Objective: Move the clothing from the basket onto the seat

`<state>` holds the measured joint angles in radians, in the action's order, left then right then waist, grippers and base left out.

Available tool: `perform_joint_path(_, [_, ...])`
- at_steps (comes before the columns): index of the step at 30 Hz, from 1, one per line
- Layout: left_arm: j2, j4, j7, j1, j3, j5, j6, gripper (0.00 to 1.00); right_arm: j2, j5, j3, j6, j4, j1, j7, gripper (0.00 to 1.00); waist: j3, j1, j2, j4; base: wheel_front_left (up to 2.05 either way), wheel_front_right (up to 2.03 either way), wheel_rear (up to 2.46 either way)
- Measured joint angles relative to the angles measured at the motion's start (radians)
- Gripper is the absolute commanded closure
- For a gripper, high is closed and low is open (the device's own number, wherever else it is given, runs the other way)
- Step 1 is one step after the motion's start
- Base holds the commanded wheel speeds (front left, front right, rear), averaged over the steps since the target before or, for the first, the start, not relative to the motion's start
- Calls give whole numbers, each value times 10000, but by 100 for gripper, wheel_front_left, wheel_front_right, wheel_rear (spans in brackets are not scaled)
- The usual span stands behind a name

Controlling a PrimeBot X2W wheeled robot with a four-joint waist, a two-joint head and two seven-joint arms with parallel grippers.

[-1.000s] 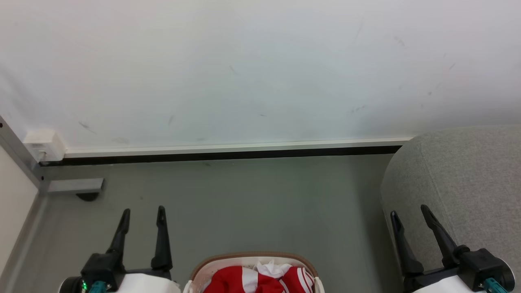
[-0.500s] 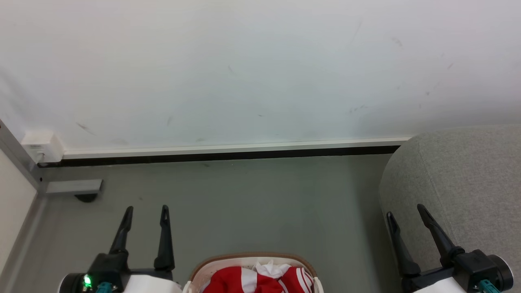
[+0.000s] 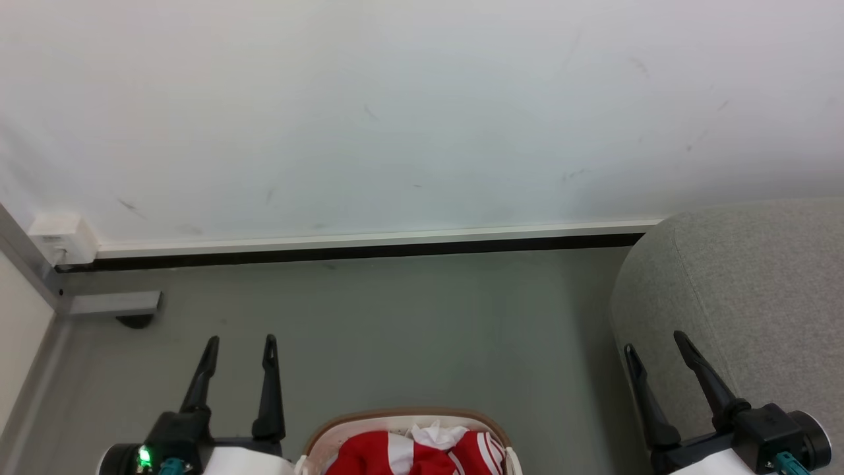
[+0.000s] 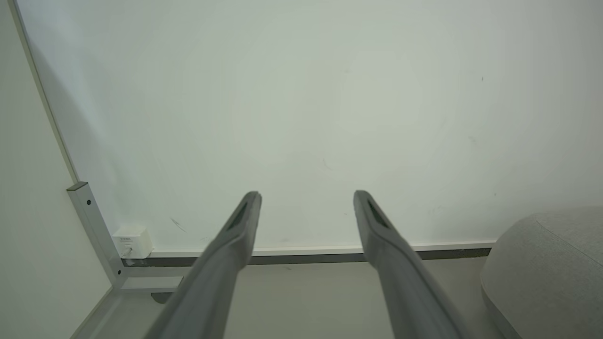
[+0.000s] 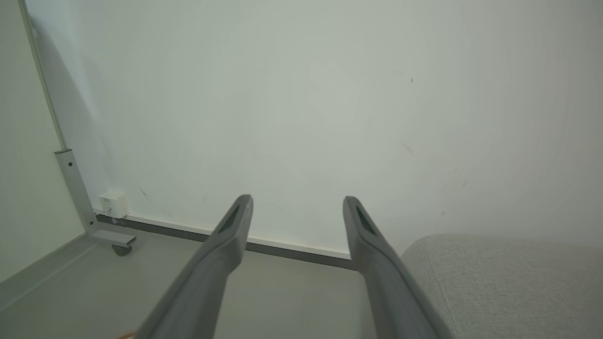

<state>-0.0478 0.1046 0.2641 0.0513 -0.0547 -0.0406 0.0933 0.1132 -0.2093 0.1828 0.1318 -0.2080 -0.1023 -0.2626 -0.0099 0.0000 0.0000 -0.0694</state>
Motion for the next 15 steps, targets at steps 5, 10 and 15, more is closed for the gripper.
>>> perform_joint_path(5, [0, 104, 0, 4, 0, -31, -50, 0, 150, -86, 67, 0, 2, -123, 0, 0, 154, 0, 0, -34, 0, 0, 0])
perform_joint_path(10, [2, 171, 0, 99, -81, -44, -178, 0, 278, -351, 178, 0, 6, -407, 0, 0, 487, 0, 0, -86, 0, 0, 0])
perform_joint_path(15, [2, 213, 0, 520, -165, -46, -228, 0, 522, -558, 174, 0, 127, -959, -19, 0, 1092, 0, 0, -126, 0, 0, 0])
